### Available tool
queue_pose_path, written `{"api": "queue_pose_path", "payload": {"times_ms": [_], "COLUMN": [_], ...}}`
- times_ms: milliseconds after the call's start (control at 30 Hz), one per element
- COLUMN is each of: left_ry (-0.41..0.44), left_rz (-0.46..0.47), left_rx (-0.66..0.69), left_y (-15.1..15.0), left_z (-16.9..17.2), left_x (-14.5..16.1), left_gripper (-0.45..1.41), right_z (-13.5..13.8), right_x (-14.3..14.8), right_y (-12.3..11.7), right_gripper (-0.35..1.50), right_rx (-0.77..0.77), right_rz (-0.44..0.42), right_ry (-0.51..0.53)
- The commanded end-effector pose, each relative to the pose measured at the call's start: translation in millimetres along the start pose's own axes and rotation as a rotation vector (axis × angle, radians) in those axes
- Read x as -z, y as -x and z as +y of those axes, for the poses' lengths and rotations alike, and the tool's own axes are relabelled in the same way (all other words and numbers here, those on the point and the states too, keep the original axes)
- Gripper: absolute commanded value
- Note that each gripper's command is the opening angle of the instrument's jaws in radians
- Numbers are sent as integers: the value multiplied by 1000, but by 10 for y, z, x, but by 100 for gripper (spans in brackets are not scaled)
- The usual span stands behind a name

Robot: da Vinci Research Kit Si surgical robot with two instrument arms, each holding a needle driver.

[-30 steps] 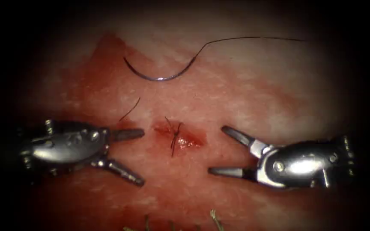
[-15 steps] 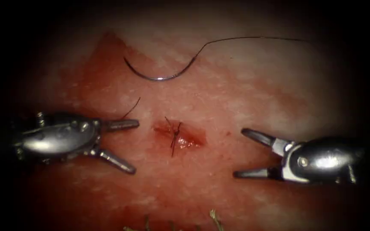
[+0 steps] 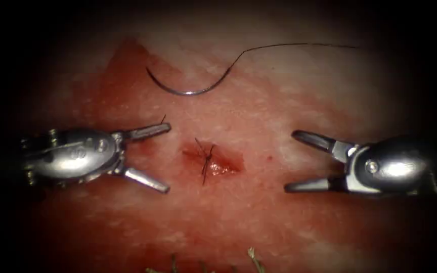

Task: Wound Closure

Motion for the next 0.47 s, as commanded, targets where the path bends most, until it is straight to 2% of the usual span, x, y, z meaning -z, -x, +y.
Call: {"api": "queue_pose_path", "payload": {"times_ms": [33, 467], "left_ry": [4, 5], "left_rz": [0, 0], "left_rx": [3, -9], "left_y": [6, 6], "left_z": [4, 3], "left_x": [-7, -6], "left_gripper": [57, 56], "right_z": [-7, -9], "right_x": [-4, -4], "right_y": [7, 6], "right_gripper": [93, 93], "right_rx": [-1, 13], "right_rz": [3, 31], "right_ry": [-3, 24]}}
